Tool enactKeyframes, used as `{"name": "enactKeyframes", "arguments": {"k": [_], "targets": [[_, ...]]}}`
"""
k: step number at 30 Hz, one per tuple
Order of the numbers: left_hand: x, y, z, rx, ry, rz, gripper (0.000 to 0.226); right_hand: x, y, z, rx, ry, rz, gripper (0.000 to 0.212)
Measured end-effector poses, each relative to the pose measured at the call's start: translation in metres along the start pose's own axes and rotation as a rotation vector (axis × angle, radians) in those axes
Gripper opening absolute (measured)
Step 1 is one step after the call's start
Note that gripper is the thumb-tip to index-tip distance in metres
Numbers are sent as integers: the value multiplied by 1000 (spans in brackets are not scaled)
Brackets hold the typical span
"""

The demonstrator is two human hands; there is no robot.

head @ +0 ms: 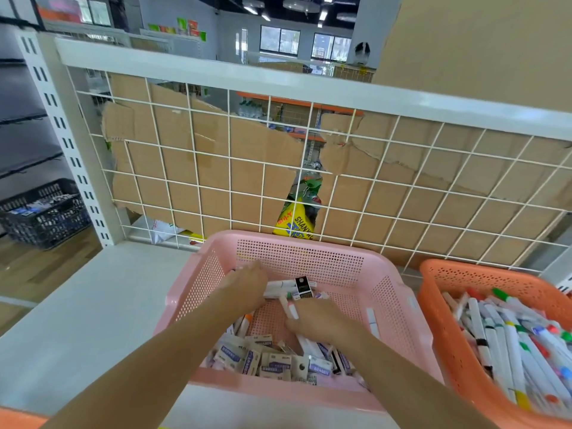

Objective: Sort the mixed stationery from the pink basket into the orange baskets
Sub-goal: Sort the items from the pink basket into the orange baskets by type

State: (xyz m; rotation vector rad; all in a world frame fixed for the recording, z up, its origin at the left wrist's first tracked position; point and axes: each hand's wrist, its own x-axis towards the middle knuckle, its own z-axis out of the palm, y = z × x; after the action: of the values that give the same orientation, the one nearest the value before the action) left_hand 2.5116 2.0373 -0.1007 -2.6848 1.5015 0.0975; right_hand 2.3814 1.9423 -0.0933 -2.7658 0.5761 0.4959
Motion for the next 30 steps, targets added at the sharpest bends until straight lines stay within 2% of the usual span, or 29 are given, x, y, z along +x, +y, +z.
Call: {"name": "enactKeyframes", "arguments": {"k": [2, 6, 17, 23, 27, 28, 30], "targets": [[2, 1, 2, -8, 42, 3, 40, 0, 3, -3, 85, -8, 13, 26], [2, -1, 1, -37, 26, 27, 36, -2, 8, -10, 213, 4, 52, 35], [2, 9, 1, 133, 41, 51, 33, -6, 18, -22, 515, 199, 100, 15], [4, 0, -10, -62, 178, 28, 38, -5, 21, -30, 568, 362, 151, 9], [0, 1, -29, -197, 316, 35, 34, -10, 29, -41, 564, 480, 159, 35], [-2, 1, -33, -240, 325, 27, 33, -15, 30, -45, 551, 502, 155, 33], [-7, 3, -39, -303, 329, 22, 29, -27, 36, -51, 455, 554, 154, 13]]}}
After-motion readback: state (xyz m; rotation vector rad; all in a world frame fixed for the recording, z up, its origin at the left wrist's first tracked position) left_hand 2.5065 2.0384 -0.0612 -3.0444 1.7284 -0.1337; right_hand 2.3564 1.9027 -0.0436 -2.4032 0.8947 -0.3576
